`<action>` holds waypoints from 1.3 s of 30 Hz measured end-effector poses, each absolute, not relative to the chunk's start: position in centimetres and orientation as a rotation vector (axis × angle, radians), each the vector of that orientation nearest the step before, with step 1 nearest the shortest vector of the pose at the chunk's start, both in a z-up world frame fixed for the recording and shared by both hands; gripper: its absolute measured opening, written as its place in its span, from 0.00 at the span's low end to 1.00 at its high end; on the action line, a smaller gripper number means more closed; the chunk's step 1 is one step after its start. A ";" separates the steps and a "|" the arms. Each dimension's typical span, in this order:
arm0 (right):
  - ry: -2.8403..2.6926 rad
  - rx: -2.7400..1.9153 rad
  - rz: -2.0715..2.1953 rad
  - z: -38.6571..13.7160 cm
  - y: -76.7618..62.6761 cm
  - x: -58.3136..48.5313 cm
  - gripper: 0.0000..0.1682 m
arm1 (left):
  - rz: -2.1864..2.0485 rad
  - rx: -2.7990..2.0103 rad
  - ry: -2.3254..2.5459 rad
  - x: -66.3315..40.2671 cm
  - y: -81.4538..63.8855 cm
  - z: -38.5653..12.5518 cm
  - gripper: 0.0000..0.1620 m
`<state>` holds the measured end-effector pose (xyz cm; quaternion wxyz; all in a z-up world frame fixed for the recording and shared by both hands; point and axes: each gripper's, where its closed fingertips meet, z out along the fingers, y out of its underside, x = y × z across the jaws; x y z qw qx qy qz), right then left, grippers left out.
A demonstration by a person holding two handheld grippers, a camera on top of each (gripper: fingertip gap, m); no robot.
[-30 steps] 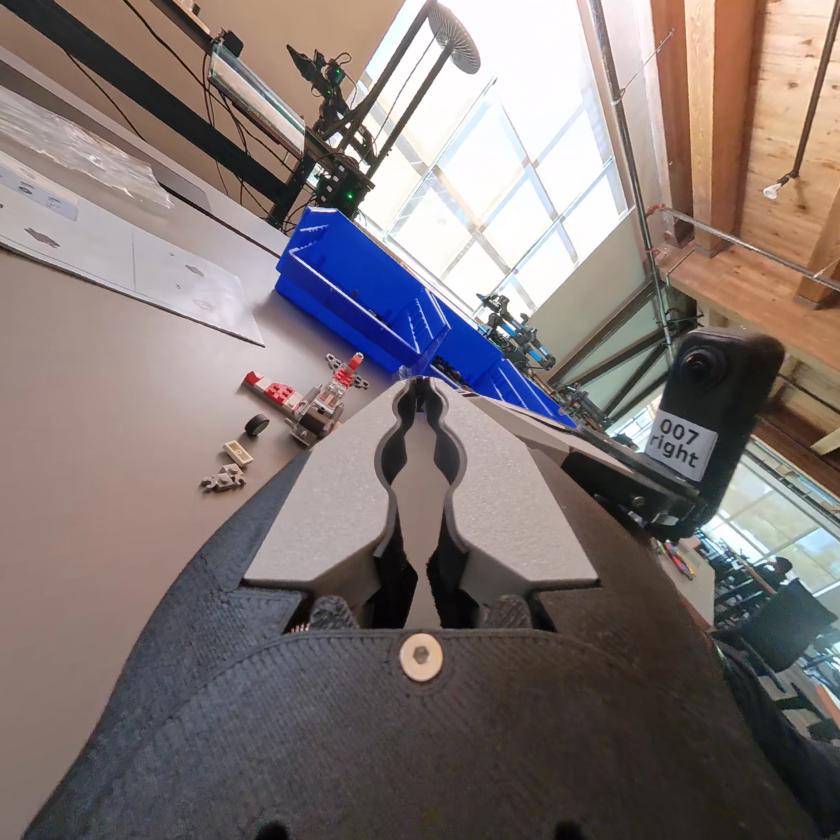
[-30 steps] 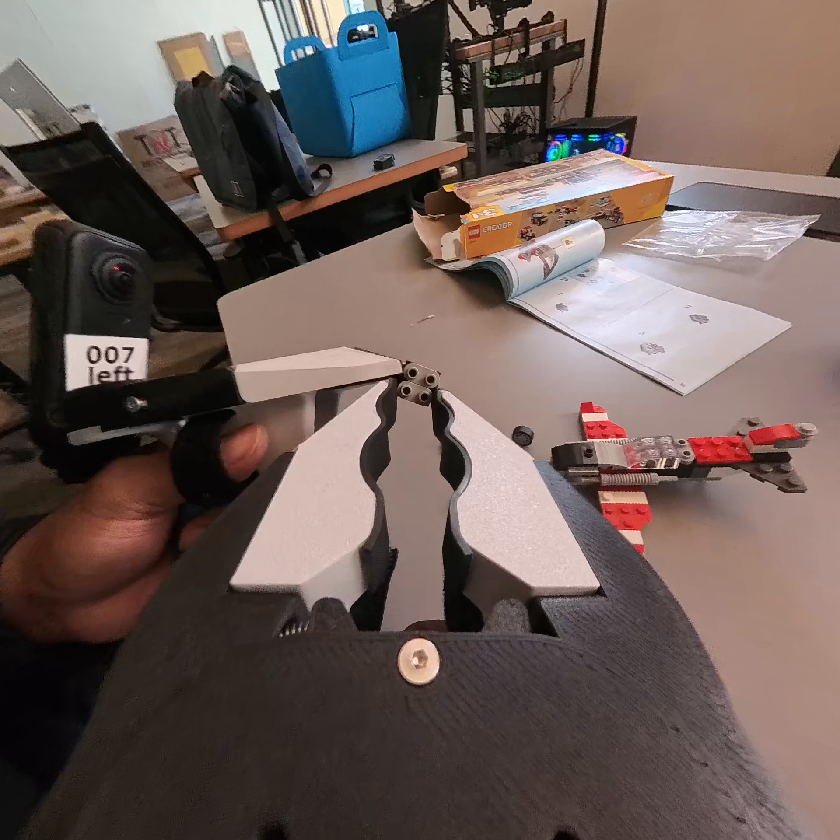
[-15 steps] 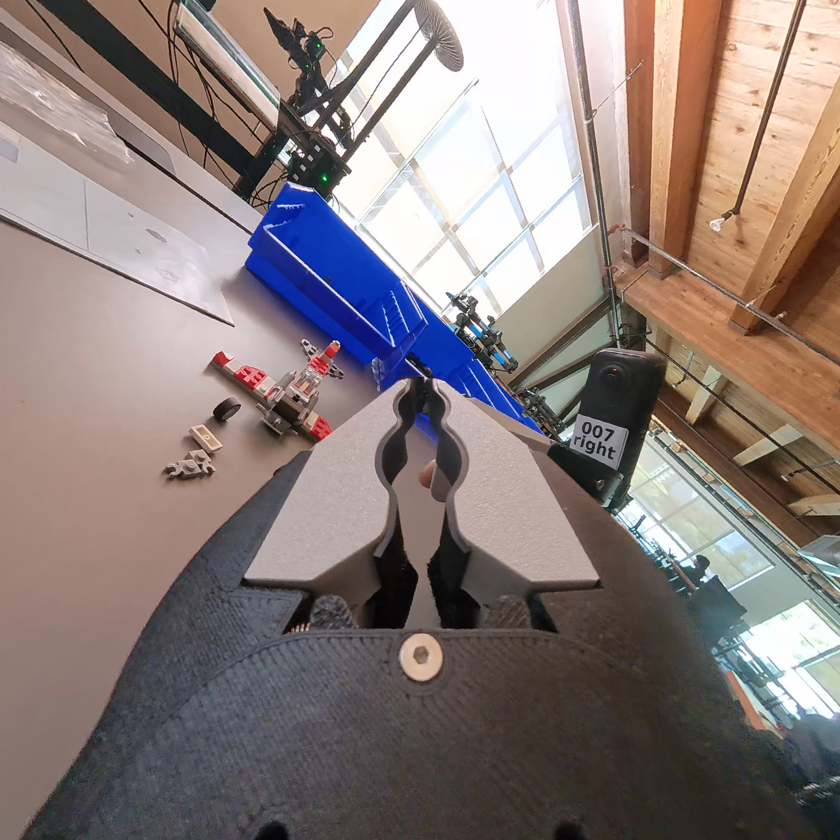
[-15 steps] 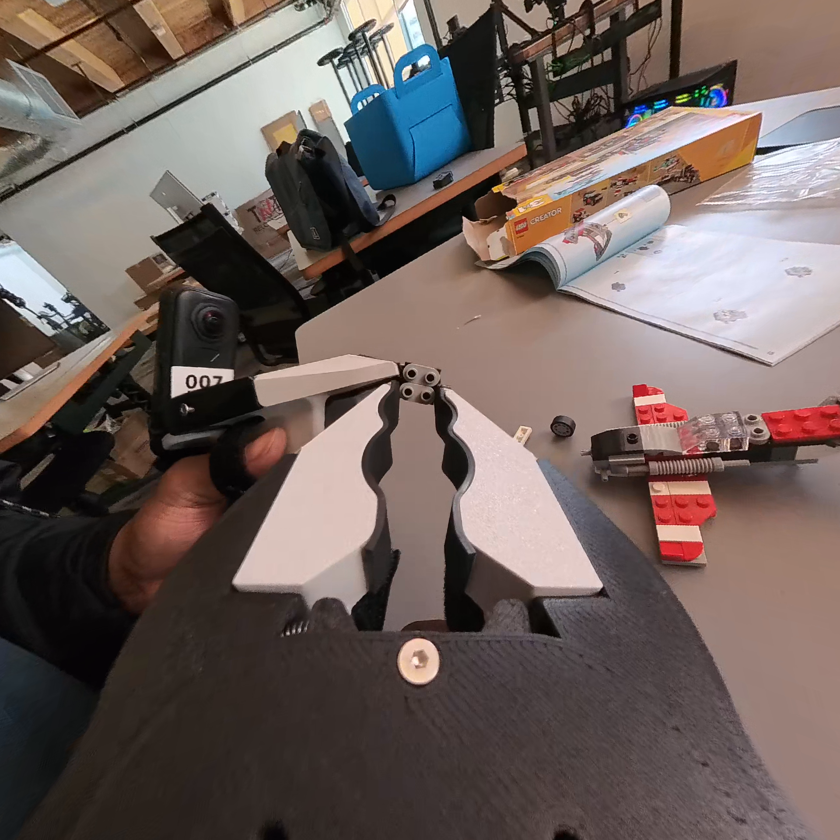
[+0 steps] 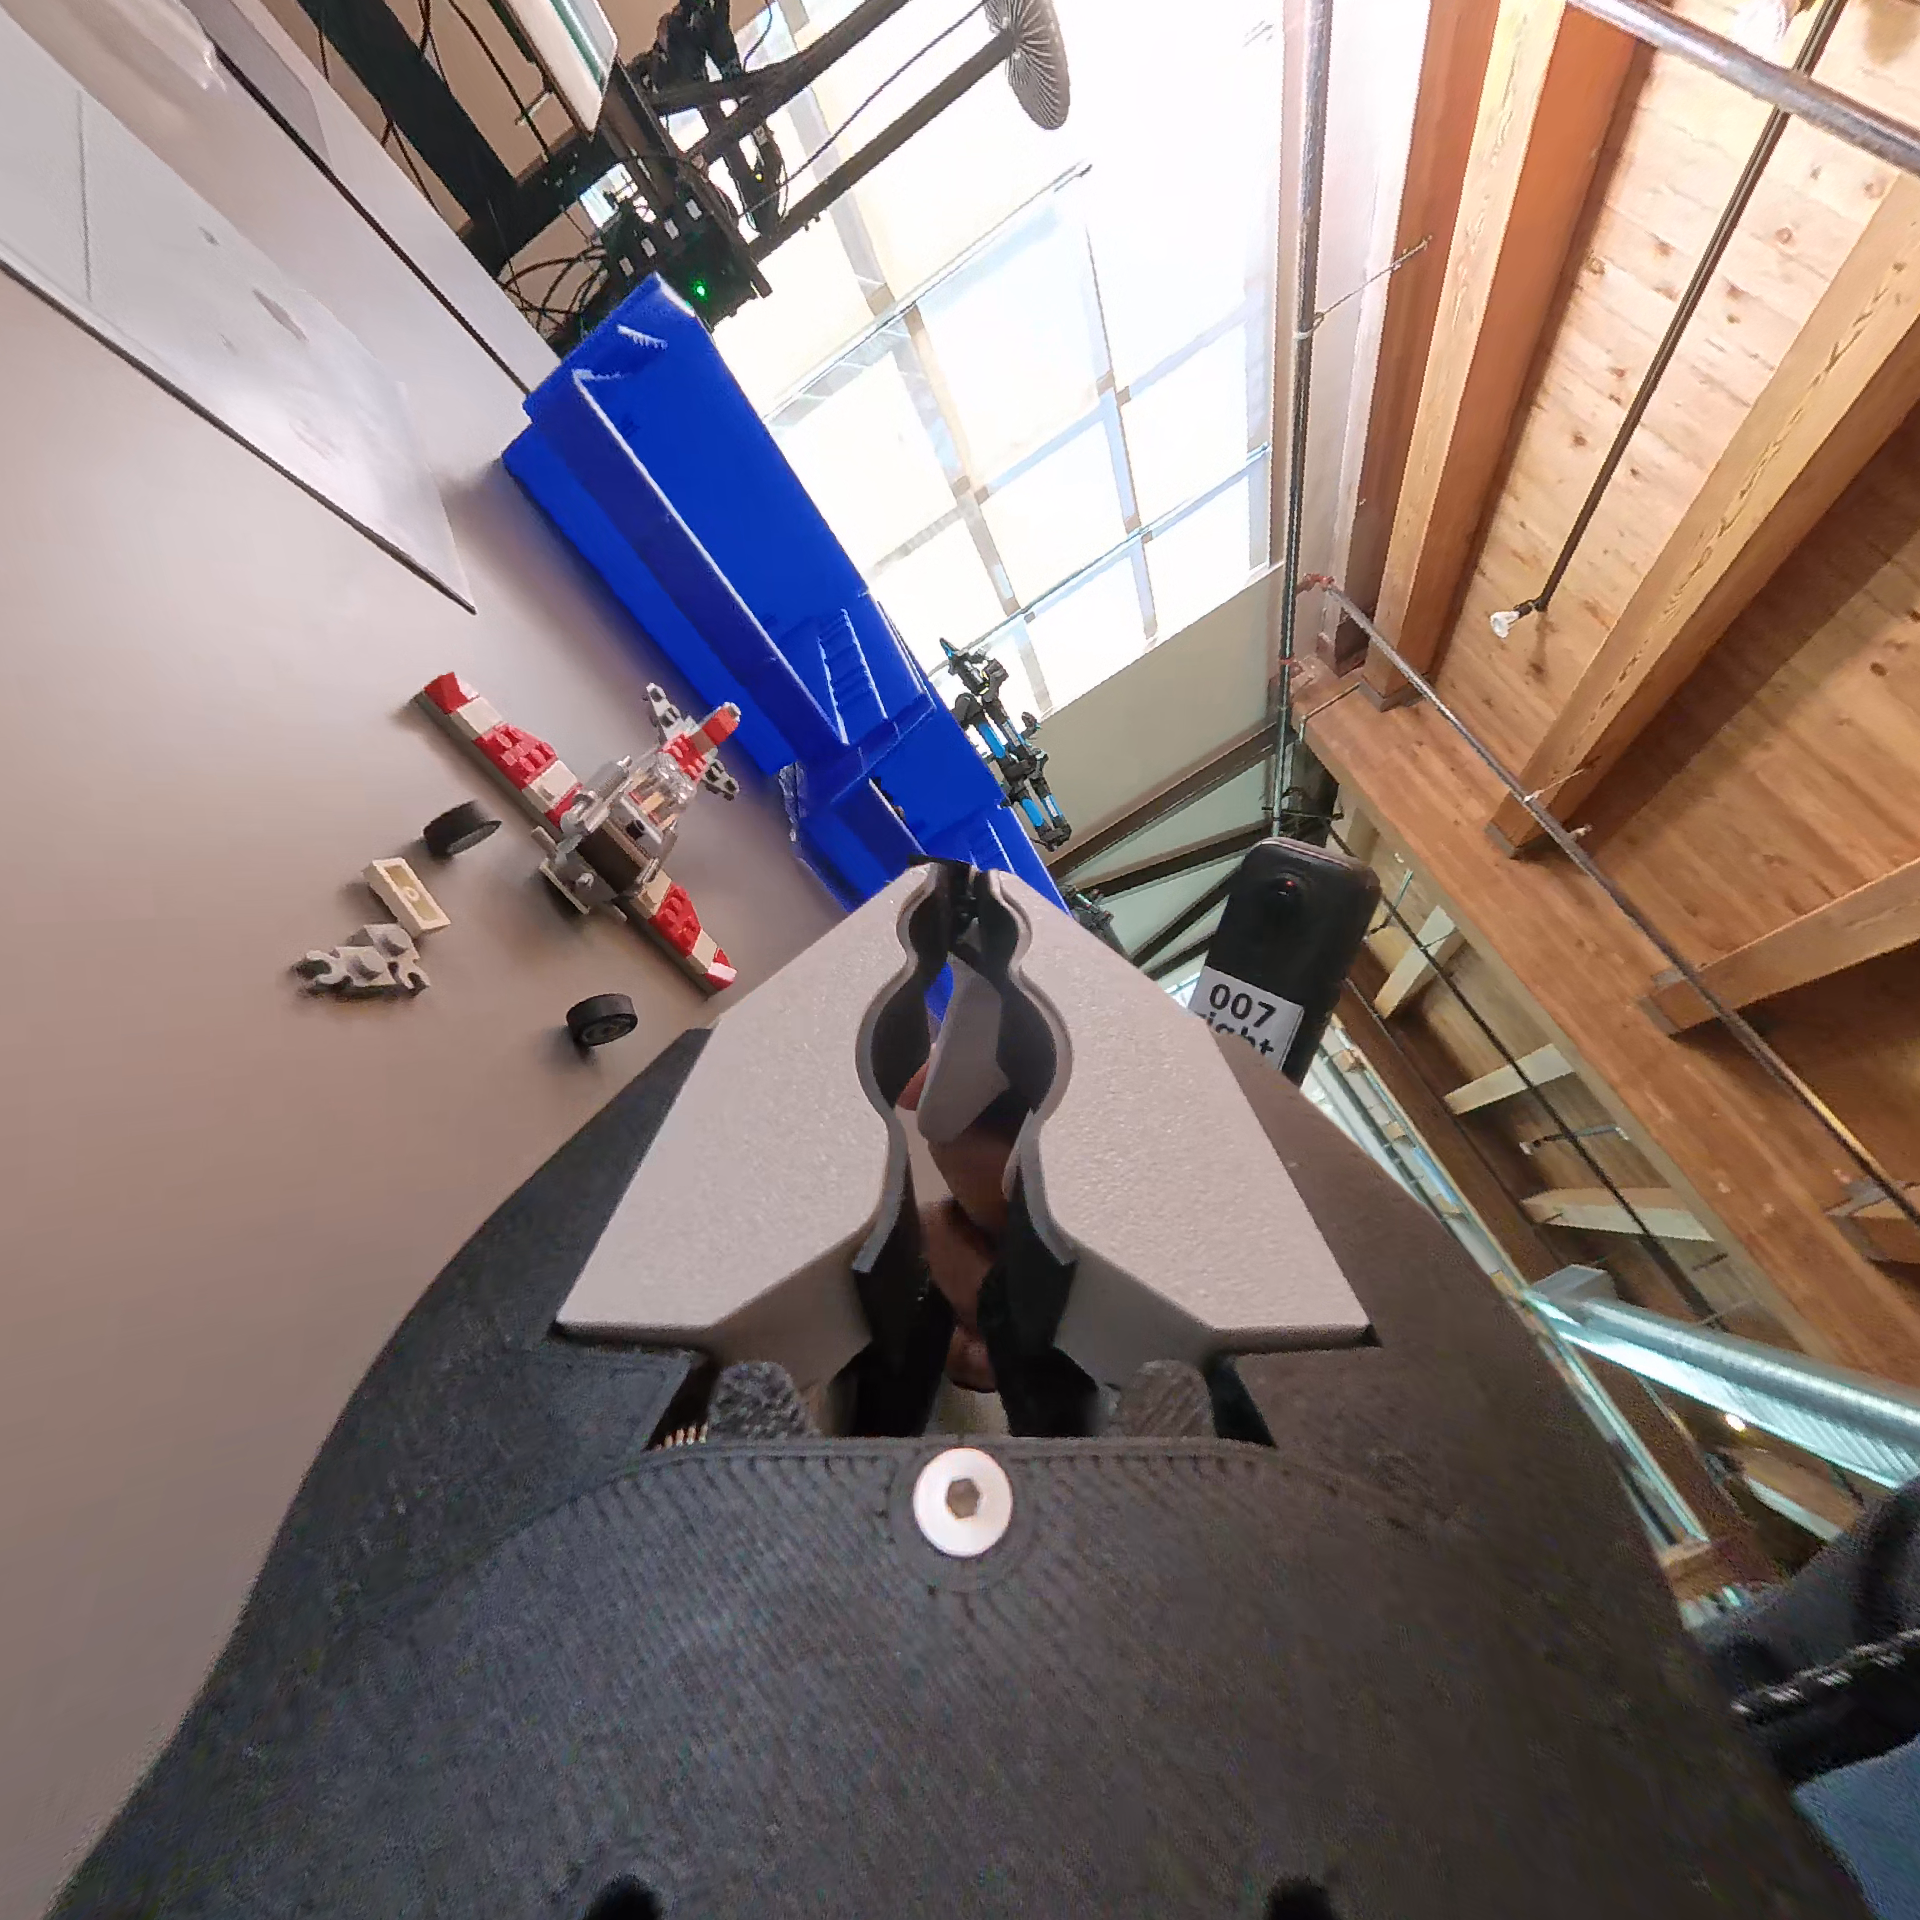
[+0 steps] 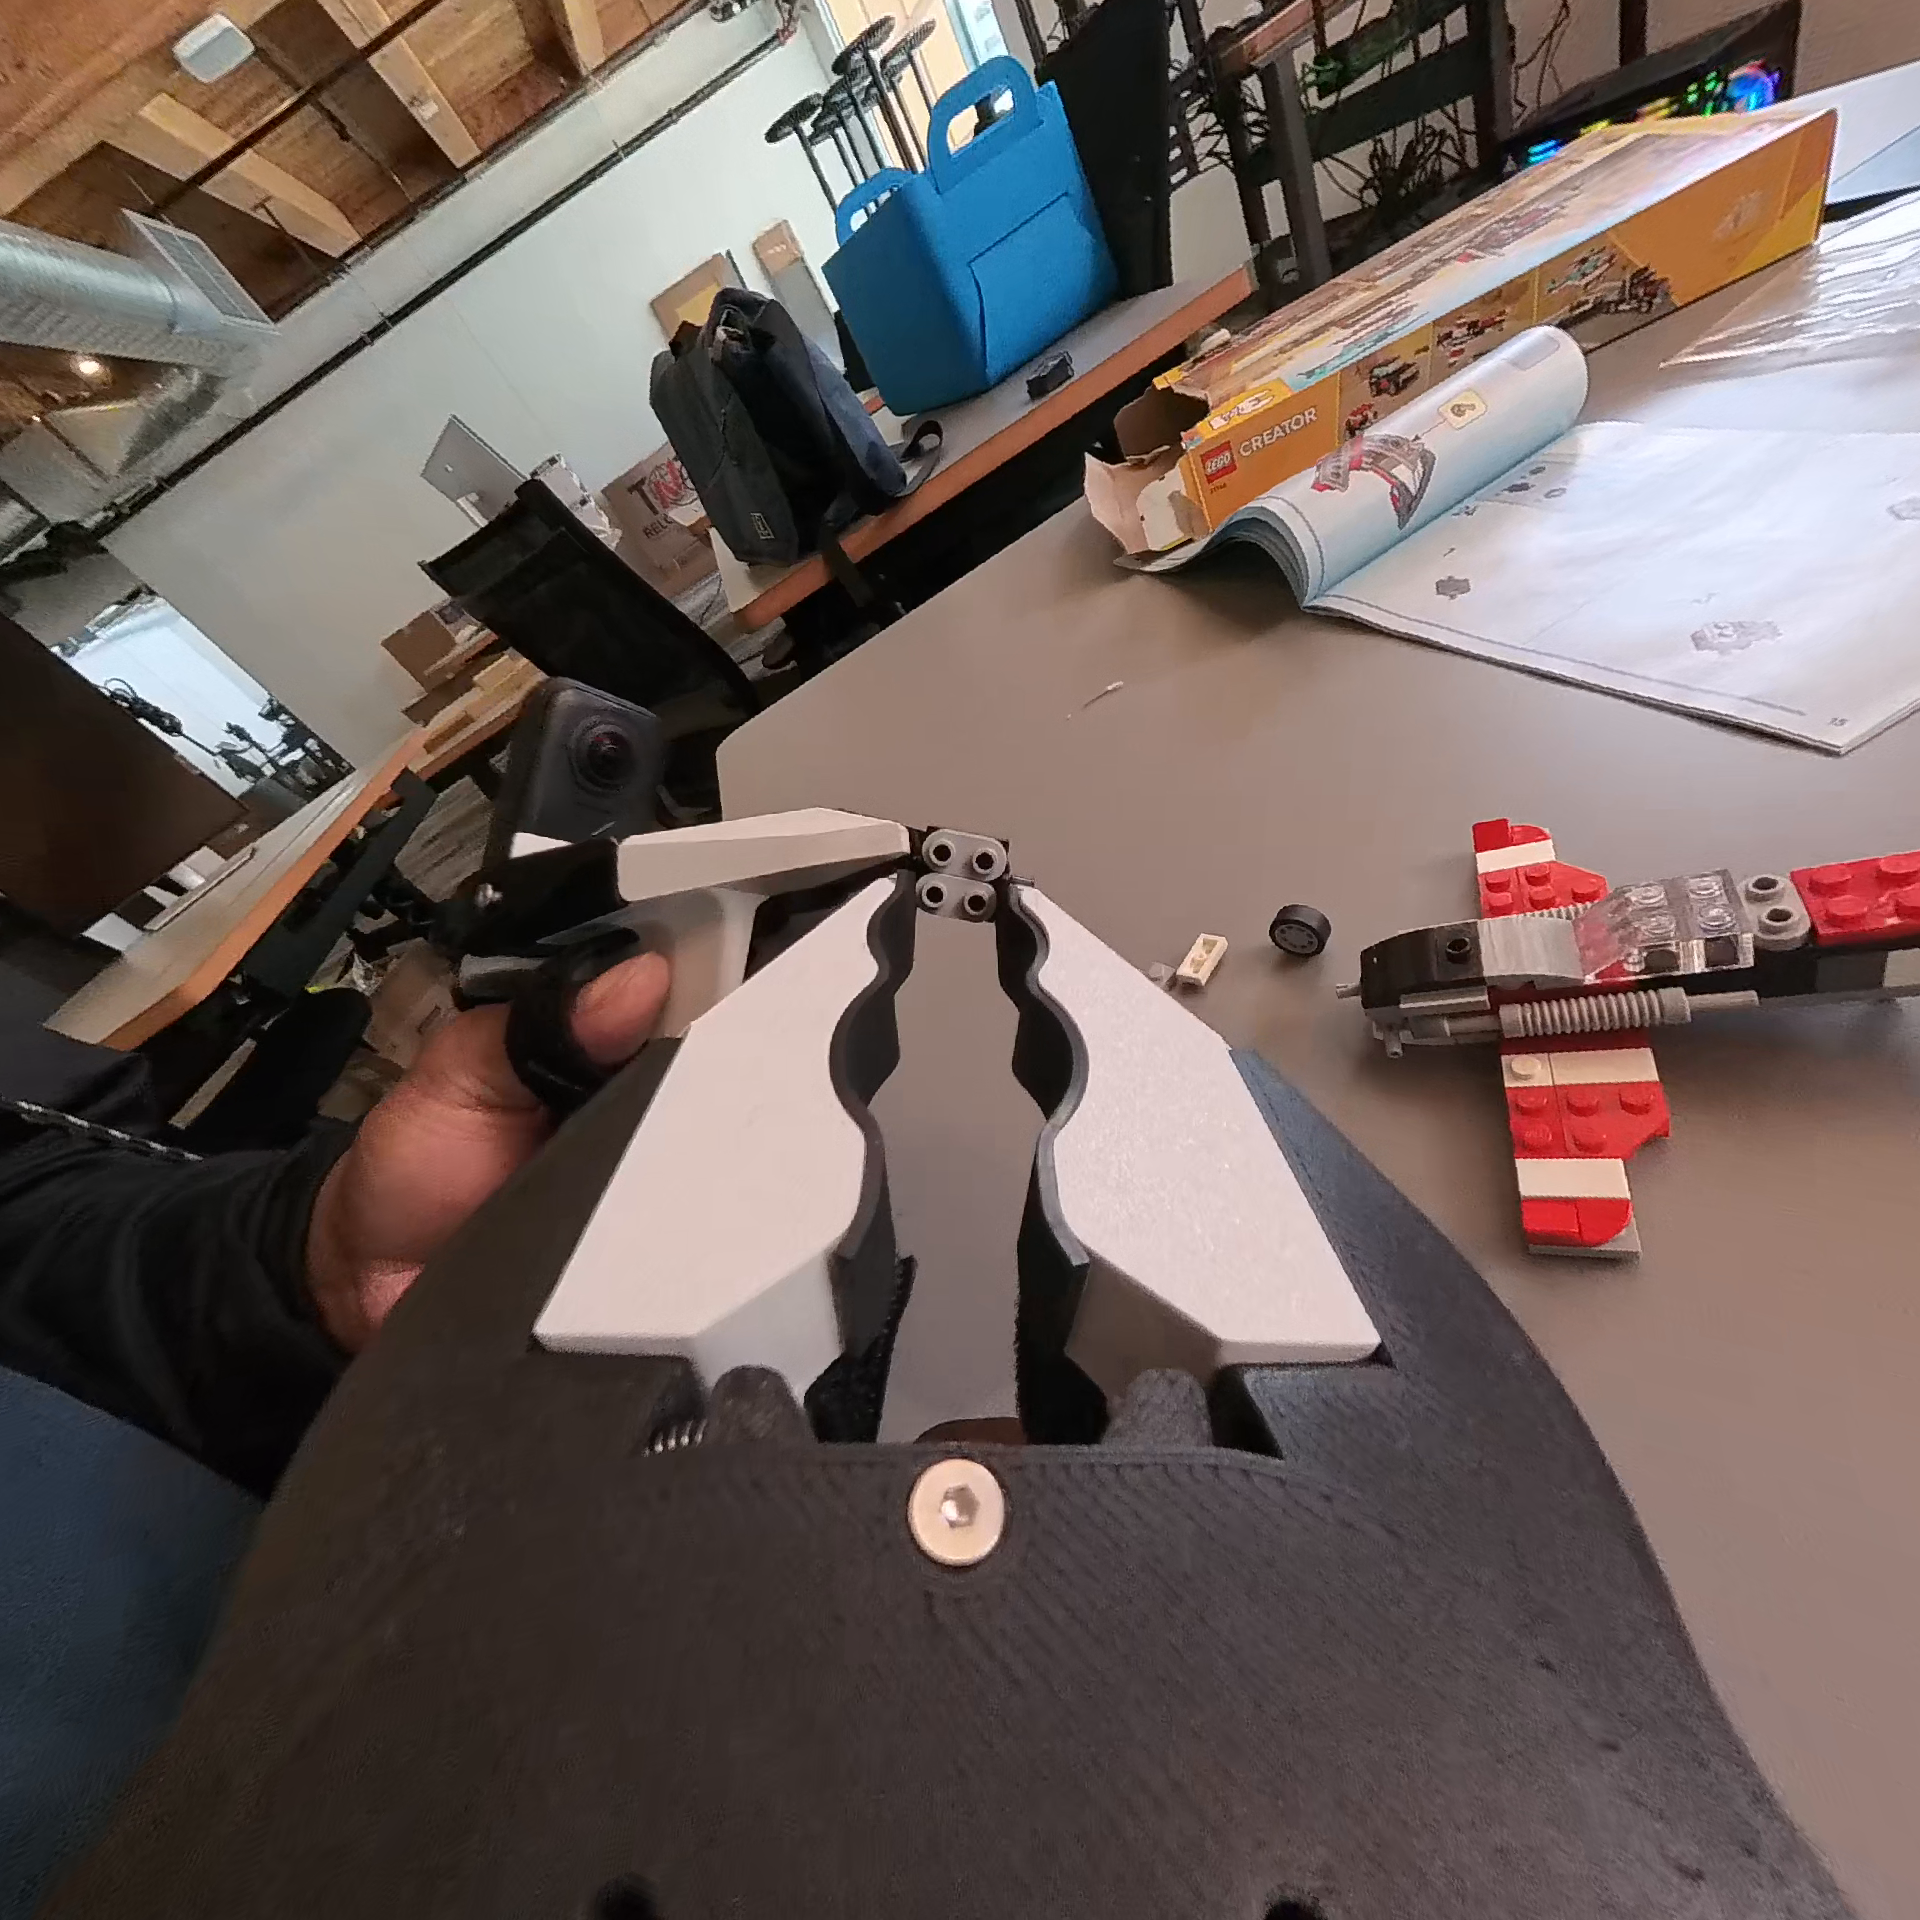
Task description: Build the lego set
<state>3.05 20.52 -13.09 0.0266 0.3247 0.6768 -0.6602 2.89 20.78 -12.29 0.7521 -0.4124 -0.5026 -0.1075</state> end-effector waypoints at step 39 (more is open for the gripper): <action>2.151 1.017 -1.939 -14.5 20.1 2.9 0.15 | -0.433 -0.795 -1.145 2.7 20.9 -13.2 0.01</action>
